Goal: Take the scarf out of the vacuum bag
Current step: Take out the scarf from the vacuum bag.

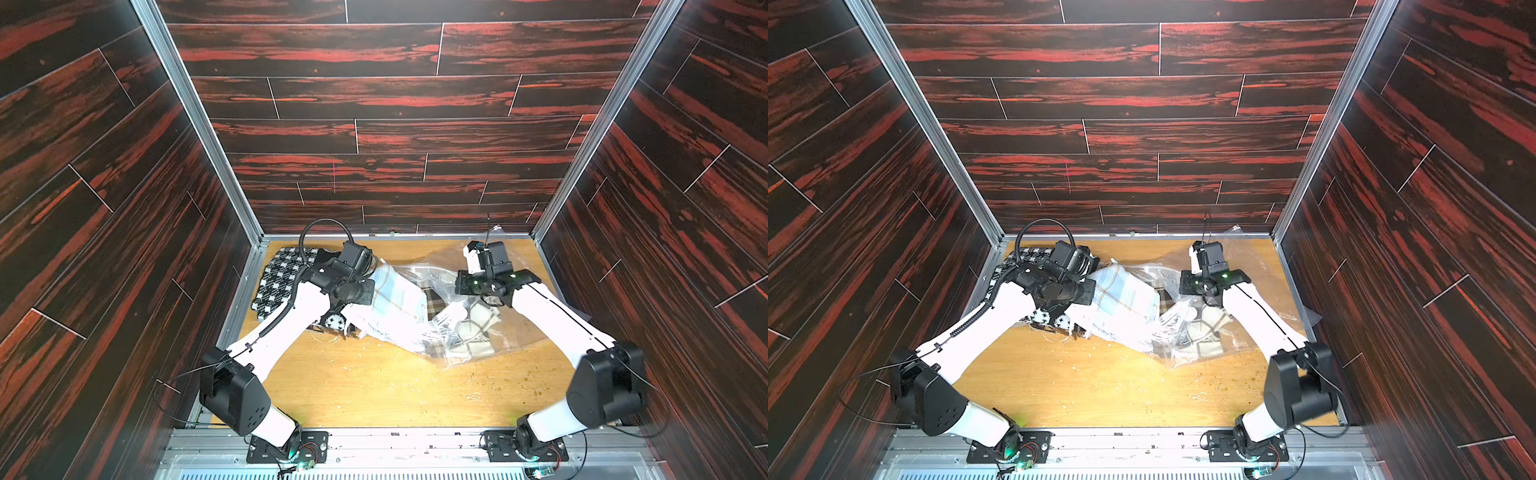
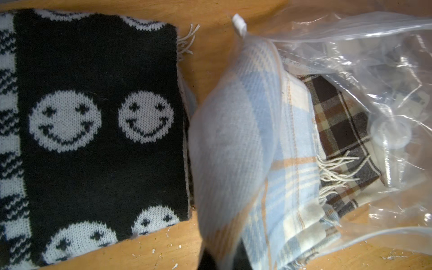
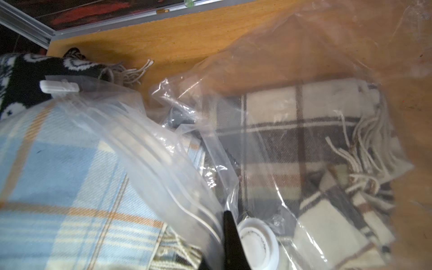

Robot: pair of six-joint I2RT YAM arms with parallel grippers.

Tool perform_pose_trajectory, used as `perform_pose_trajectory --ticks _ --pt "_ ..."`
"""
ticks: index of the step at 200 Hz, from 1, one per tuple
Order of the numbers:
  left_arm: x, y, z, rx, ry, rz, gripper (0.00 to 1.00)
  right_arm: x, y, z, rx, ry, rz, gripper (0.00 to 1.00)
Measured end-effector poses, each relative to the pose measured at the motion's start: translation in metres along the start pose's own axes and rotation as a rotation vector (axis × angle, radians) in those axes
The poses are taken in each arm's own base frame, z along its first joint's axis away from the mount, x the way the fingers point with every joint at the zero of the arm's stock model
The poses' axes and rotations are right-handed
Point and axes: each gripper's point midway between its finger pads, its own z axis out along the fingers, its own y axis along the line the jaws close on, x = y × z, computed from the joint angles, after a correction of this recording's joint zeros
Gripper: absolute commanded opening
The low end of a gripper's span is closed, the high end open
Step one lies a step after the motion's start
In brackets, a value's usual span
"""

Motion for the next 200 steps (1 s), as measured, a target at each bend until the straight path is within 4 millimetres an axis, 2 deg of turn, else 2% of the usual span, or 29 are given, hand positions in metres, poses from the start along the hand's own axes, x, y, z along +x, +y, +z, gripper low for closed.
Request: perform_pose_trajectory --ticks 39,82,109,140,200 --pt "-0.002 0.001 -0.008 0.001 -0.019 -0.005 0.0 -0.002 -0.01 0.019 0.017 0.015 0.022 0.0" --pt "-0.004 0.01 -0.016 -0.025 -0.036 -0.024 0.0 -0.006 -0.013 0.022 0.019 0.001 0.027 0.0" --pt "-0.007 0.021 -0.017 -0.043 -0.04 -0.052 0.0 -0.002 -0.018 0.024 0.027 0.003 0.031 0.0" --pt "-0.012 0.039 -0.02 -0.066 -0.054 -0.093 0.0 0.007 -0.032 0.027 0.05 0.016 0.049 0.0" --pt "-0.022 0.078 -0.039 -0.112 -0.106 -0.176 0.0 0.008 -0.049 0.015 0.09 -0.006 0.058 0.0"
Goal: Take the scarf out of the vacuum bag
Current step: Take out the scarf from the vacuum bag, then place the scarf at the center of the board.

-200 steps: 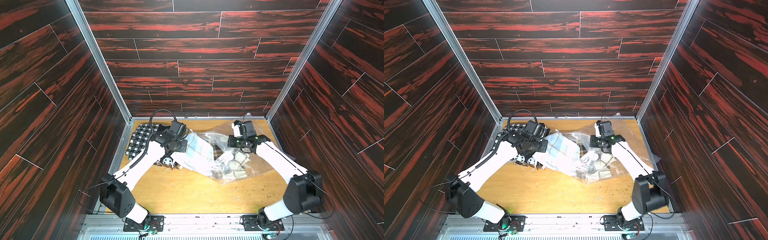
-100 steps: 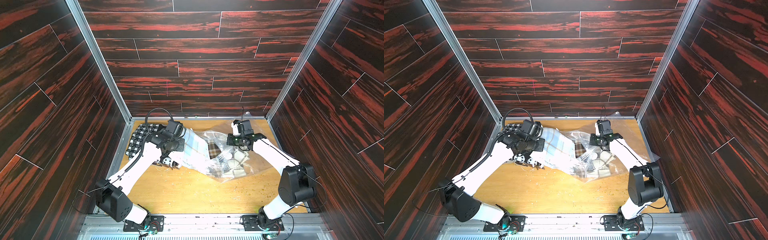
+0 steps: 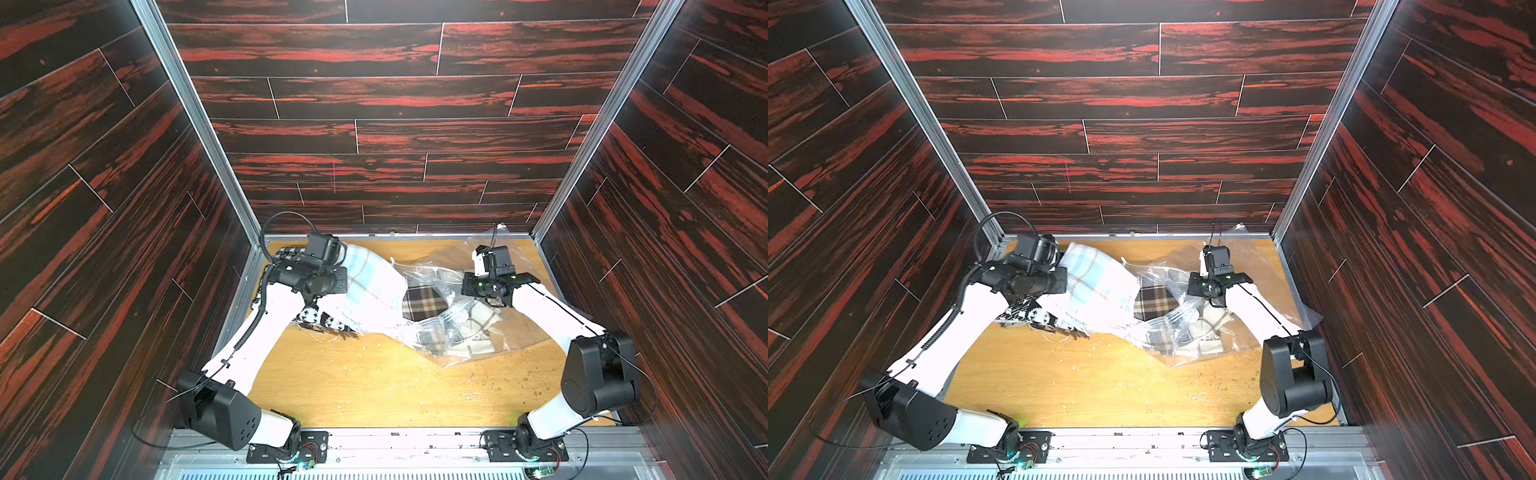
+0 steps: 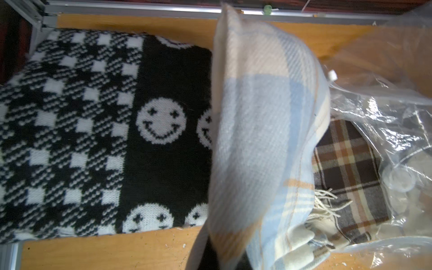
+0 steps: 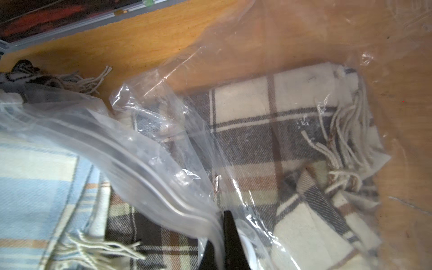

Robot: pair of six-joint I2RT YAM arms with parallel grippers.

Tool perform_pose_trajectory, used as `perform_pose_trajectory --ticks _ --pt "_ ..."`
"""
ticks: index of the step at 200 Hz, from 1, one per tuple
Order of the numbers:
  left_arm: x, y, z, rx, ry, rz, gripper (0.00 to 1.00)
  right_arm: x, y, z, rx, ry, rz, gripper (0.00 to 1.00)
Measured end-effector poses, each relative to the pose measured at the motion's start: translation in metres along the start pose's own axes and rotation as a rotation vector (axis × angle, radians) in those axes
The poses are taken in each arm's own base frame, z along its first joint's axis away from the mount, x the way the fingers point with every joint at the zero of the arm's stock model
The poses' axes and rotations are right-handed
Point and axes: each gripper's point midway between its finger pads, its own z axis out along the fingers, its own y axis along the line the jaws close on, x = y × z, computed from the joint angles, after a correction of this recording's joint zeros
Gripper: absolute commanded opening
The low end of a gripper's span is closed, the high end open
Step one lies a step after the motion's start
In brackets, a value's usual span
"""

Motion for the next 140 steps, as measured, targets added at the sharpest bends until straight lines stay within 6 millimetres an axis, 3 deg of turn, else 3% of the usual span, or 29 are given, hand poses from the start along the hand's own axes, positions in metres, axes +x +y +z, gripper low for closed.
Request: perform_pose_trajectory --ticks 74,140 --pt "-0.017 0.05 -0.004 -0.064 -0.027 -0.106 0.0 -0.002 -0.028 -0.01 0.059 -0.02 0.029 0.0" --pt "-0.078 0.055 -0.031 -0.052 -0.171 -0.133 0.0 0.001 -0.035 -0.01 0.076 -0.019 0.035 0.0"
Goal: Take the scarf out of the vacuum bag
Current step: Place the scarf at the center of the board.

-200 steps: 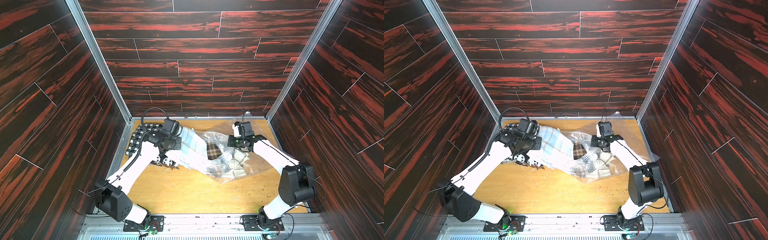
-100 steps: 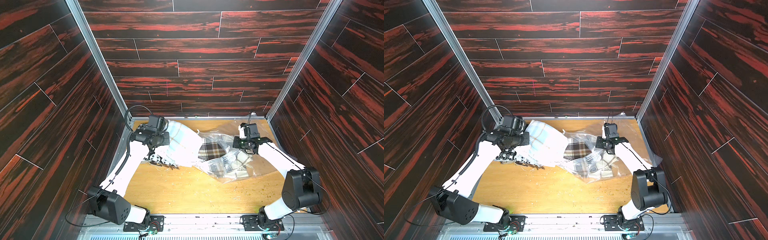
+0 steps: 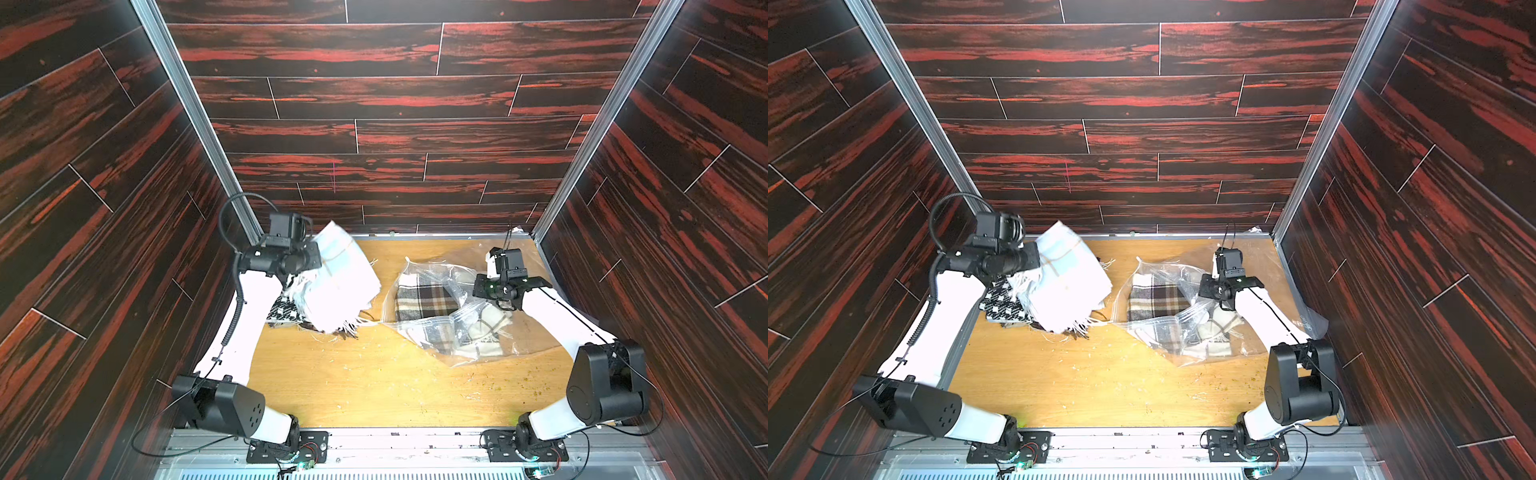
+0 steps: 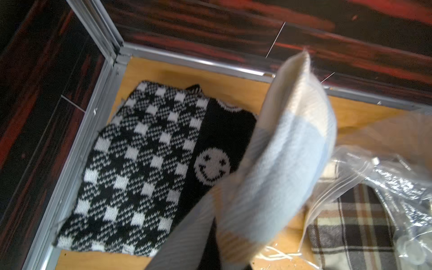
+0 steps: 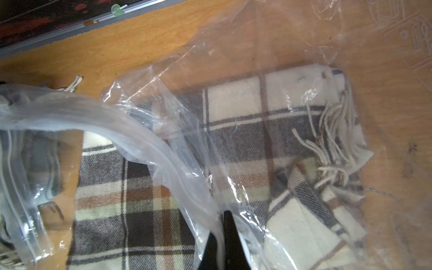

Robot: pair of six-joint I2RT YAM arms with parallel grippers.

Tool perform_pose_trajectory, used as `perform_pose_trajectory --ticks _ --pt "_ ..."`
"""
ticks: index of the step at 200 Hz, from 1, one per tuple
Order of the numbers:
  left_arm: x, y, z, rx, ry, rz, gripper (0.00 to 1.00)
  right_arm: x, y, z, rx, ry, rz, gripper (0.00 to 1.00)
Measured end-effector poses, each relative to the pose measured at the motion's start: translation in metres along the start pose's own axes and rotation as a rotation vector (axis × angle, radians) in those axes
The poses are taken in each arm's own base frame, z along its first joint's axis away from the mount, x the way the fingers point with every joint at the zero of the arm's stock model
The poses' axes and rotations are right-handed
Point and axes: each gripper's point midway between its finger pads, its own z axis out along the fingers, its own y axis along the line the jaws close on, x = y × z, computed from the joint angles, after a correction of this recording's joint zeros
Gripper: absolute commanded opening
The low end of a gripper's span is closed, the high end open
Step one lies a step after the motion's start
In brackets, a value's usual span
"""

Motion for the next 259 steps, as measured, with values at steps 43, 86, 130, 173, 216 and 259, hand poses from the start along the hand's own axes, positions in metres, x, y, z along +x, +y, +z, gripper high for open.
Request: perform_pose_trajectory --ticks 43,86,130,173,216,259 --pt "-0.022 0.011 -0.002 -0.009 -0.041 -0.035 0.0 0.0 0.0 -0.001 0.001 -0.003 0.0 0.0" --pt "-0.017 0.063 0.011 -0.095 -0.025 -0.125 0.0 -0.003 0.0 -0.005 -0.002 -0.013 0.001 0.0" --pt "0.015 0.103 0.033 -0.171 0.058 -0.185 0.0 -0.006 0.002 -0.013 -0.015 -0.026 0.003 0.0" --pt "0.038 0.122 0.047 -0.257 0.093 -0.181 0.0 -0.004 0.007 -0.016 -0.043 -0.013 0.002 0.0" --pt "0.058 0.148 0.06 -0.372 0.139 -0.183 0.39 -0.005 0.013 -0.026 -0.075 -0.016 -0.002 0.0" --pt "0.058 0.157 0.06 -0.422 0.131 -0.189 1.0 -0.001 0.016 -0.03 -0.093 -0.002 -0.012 0.0"
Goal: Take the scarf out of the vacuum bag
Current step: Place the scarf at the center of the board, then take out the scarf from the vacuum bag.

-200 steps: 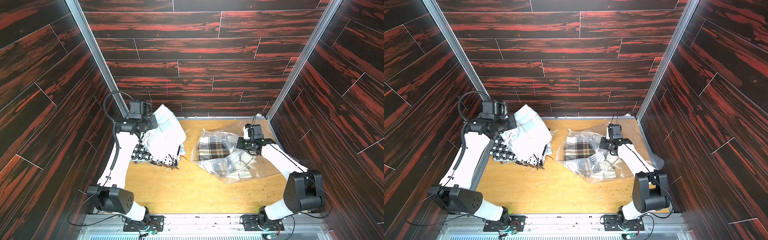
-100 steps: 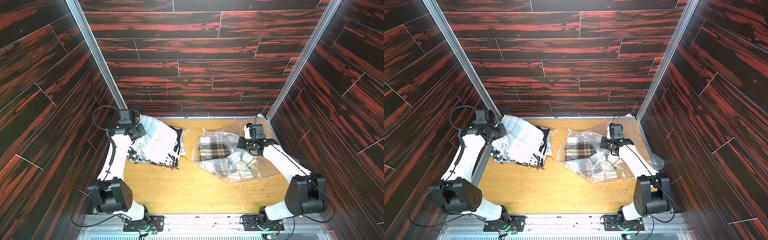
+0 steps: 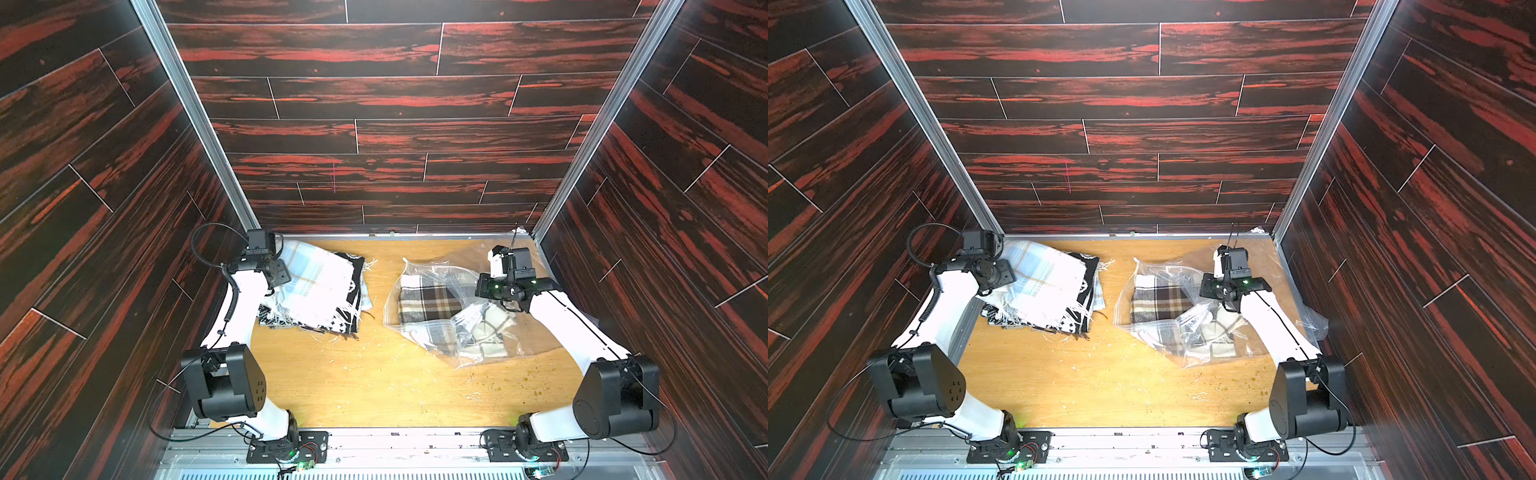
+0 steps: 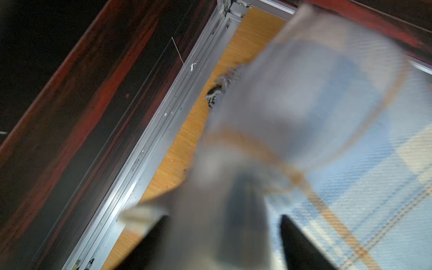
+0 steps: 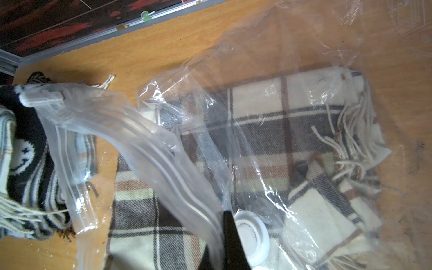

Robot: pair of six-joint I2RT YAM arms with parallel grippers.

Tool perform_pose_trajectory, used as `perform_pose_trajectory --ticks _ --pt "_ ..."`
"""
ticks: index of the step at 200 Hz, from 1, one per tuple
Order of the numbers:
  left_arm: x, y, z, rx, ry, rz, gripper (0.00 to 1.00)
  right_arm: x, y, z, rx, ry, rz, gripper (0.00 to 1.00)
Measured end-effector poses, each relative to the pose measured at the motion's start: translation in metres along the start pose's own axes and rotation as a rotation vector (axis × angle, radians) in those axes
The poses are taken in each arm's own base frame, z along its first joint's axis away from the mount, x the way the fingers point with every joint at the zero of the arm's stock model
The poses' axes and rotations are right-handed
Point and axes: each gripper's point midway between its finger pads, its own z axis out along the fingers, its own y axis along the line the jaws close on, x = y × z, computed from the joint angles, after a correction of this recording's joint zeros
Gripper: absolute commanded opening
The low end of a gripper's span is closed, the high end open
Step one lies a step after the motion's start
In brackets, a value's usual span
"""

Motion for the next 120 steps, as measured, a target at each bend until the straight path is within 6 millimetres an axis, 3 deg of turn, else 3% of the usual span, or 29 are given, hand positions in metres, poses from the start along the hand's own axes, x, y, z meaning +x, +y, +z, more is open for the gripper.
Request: perform_pose_trajectory --ticks 30,53,85,105,120 --pt "-0.002 -0.002 0.0 0.012 -0.008 -0.011 1.0 0.002 0.002 -0.001 -0.013 0.009 -0.008 0.0" --pt "-0.005 -0.017 -0.003 0.095 -0.011 -0.027 1.0 0.002 0.007 -0.003 -0.037 0.009 -0.012 0.0" --pt "-0.003 -0.054 -0.023 0.349 -0.053 -0.098 1.0 0.002 0.016 -0.008 -0.089 0.011 -0.019 0.0" --pt "0.015 -0.083 -0.041 0.501 -0.064 -0.121 1.0 0.004 0.024 -0.009 -0.132 0.022 -0.028 0.0" --pt "0.036 -0.118 -0.057 0.618 -0.051 -0.093 1.0 0.005 0.032 -0.01 -0.17 0.032 -0.035 0.0"
